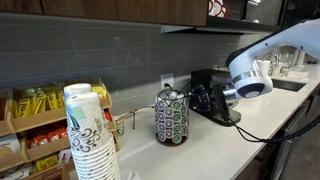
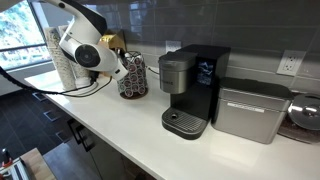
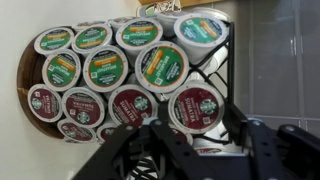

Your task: Remove the white coffee bean from the rack

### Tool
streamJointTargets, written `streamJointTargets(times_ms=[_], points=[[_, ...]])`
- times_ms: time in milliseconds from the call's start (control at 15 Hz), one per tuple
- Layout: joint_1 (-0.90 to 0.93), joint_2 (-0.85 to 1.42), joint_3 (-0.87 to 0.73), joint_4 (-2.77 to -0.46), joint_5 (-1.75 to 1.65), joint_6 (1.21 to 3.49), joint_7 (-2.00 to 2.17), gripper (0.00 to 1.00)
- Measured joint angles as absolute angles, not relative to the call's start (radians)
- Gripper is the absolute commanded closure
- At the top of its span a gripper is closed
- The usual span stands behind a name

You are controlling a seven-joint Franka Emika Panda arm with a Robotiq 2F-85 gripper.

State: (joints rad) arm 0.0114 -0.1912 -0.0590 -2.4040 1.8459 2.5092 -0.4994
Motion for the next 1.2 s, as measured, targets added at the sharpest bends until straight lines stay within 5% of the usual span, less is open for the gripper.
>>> streamJointTargets(times_ms=[533,867,1200], points=[[-0.013,-0.182,-0.045,-2.405,1.897,2.466,-0.499,0.43],[-0.022,-0.175,-0.044,-2.406,1.917,2.444,-0.499,0.35],[-0.027,-0.165,-0.041,-2.406,1.95,2.434,-0.507,0.45]])
